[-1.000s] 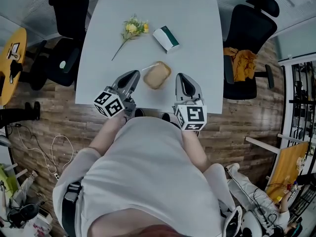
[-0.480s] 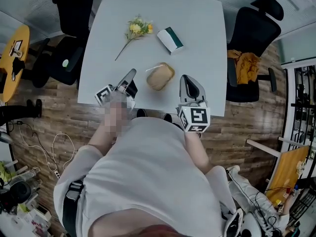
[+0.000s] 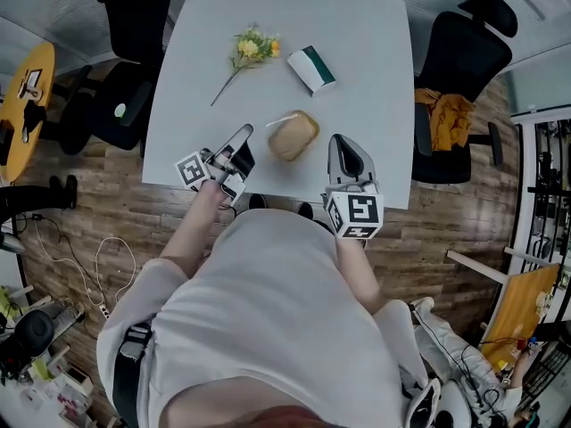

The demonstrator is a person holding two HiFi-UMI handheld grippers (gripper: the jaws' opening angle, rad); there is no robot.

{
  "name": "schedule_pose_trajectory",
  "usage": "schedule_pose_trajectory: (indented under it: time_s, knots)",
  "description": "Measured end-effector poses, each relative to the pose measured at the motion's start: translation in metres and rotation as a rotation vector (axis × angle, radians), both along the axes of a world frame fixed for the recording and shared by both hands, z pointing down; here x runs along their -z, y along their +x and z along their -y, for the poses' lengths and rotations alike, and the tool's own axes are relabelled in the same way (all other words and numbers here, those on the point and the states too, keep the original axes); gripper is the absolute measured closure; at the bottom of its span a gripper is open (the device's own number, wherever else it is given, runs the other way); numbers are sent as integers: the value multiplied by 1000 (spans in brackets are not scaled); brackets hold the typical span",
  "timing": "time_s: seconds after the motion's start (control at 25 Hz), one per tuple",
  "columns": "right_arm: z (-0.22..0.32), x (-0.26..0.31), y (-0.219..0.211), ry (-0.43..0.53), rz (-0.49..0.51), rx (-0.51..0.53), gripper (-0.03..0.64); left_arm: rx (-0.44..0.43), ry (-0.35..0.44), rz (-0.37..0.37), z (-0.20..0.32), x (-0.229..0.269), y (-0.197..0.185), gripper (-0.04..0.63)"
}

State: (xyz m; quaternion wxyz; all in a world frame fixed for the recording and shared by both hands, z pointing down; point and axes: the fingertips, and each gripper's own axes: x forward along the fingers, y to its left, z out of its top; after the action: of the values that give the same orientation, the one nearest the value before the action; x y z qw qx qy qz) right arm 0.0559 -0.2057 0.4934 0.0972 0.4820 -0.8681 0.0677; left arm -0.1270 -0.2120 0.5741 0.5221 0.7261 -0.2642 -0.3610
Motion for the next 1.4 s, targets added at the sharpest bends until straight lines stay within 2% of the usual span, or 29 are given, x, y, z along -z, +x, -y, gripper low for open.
schedule_pose_trajectory:
  time_s: [0.12,0.2,0.4,0.56,0.6,0.72,0.8,0.92,0.96,1.04,1.12,1.28,1.4]
  knots:
    - [-1,-1,0,2,-9,0,607,-11,9,-114,-2,1,-2,586]
    - [-2,-1,0,4,-16,0,607,-16,0,-130,-3,-4,-2,586]
    - [-3,-3,0,0,-16,-5,607,-43,-23,-88,-4,-21,-3,584]
    - [-2,-5,1,-7,-13,-11,607,-48,-45,31,-3,-40,-3,579]
    - [-2,-4,2,-8,-13,-13,607,-61,-50,36,-3,-43,-2,549]
    - [-1,-4,0,-11,-14,-18,607,-109,-69,3,-3,-46,3,383]
    - [0,-6,-1,-13,-16,-20,607,-128,-79,-4,-2,-49,4,315]
    - [1,-6,-2,-11,-26,-25,607,-112,-97,-1,2,-57,-1,216]
    - [1,-5,-2,-9,-31,-26,607,-93,-109,9,4,-61,-5,165]
    - [2,-5,-2,-9,-34,-29,607,-68,-131,31,7,-71,-11,139]
    - [3,-6,-1,-11,-34,-34,607,-79,-143,40,7,-79,-11,129]
    - [5,-7,-1,-5,-55,-37,607,-113,-141,8,9,-86,-11,127]
    - [8,-6,-3,-4,-61,-39,607,-129,-164,14,10,-100,-13,129]
